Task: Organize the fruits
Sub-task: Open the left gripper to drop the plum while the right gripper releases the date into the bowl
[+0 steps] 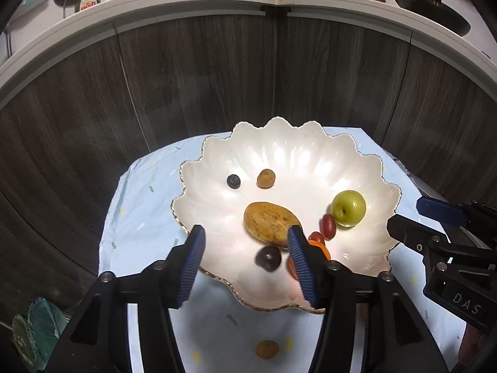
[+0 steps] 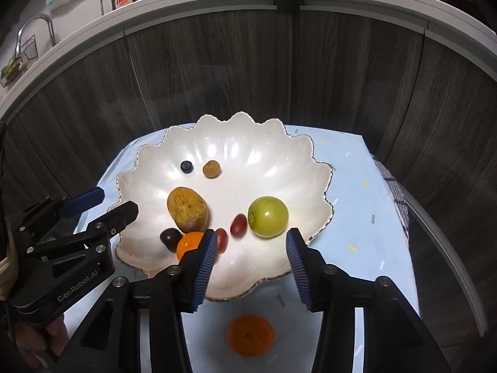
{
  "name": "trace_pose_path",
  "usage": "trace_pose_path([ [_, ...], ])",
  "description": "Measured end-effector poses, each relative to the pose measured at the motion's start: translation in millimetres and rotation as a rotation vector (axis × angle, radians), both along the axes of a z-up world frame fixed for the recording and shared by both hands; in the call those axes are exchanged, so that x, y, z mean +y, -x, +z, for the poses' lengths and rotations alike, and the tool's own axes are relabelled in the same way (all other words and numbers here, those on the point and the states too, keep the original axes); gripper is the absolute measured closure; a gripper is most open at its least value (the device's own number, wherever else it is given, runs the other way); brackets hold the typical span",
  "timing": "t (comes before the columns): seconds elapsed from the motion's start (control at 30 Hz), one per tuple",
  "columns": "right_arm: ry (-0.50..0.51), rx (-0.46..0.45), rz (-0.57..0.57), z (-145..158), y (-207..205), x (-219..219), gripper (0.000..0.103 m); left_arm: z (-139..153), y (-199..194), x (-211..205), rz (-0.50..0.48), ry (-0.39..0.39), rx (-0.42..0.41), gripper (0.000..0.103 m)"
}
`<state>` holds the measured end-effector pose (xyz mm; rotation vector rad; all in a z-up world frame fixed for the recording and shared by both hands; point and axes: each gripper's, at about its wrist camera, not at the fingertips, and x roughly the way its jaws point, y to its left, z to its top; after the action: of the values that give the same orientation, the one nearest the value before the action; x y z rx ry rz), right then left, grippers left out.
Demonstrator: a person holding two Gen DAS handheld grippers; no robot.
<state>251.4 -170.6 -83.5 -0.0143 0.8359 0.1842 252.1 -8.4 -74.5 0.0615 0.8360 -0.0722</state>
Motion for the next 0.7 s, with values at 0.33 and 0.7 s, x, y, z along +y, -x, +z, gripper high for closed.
trace_pose_path([
  [0.33,-0.007,-0.04,-0.017,17,15,-3,0.038,19,18,2,0.023,0.004,-0.041,0.019],
  [0.7,-0.009,-0.059,-0.026,26,32,-5,0.038,28,38,2,0.03,0.008,-0.048,0.018],
])
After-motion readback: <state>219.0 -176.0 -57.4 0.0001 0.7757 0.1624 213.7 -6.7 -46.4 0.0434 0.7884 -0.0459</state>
